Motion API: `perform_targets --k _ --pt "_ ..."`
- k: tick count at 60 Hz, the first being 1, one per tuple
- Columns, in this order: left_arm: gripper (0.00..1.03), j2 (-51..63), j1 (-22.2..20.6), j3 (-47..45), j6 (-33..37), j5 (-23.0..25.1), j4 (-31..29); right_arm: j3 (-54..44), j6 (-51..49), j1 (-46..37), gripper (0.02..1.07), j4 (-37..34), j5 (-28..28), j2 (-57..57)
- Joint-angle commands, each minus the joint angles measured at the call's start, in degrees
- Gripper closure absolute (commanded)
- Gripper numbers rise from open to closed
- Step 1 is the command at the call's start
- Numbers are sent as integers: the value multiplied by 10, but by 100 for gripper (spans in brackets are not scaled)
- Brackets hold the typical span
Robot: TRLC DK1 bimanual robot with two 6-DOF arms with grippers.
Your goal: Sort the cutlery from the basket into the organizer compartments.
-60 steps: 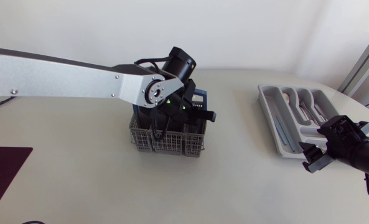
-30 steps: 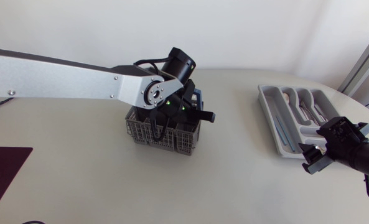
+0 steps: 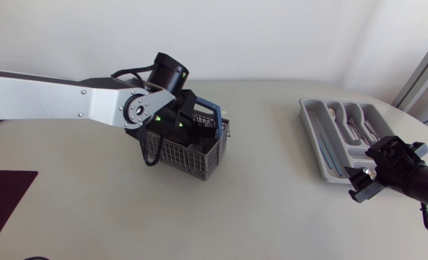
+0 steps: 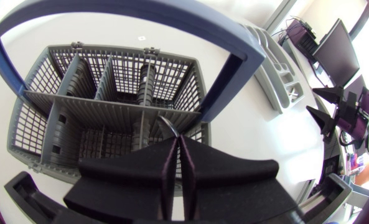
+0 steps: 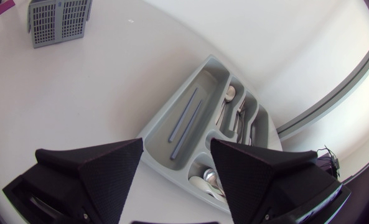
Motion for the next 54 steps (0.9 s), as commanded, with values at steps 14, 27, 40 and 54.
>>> perform_targets --k 14,27,40,54 --pt "100 -101 38 -82 12 122 84 -11 10 42 29 0 30 -7" --pt "100 -145 55 -91 1 193 120 -8 19 55 29 -2 35 -21" --pt "100 -200 66 -51 -4 213 101 23 59 87 28 -45 29 -69" --pt "100 -237 50 -18 1 233 75 92 126 130 28 -115 -13 -99"
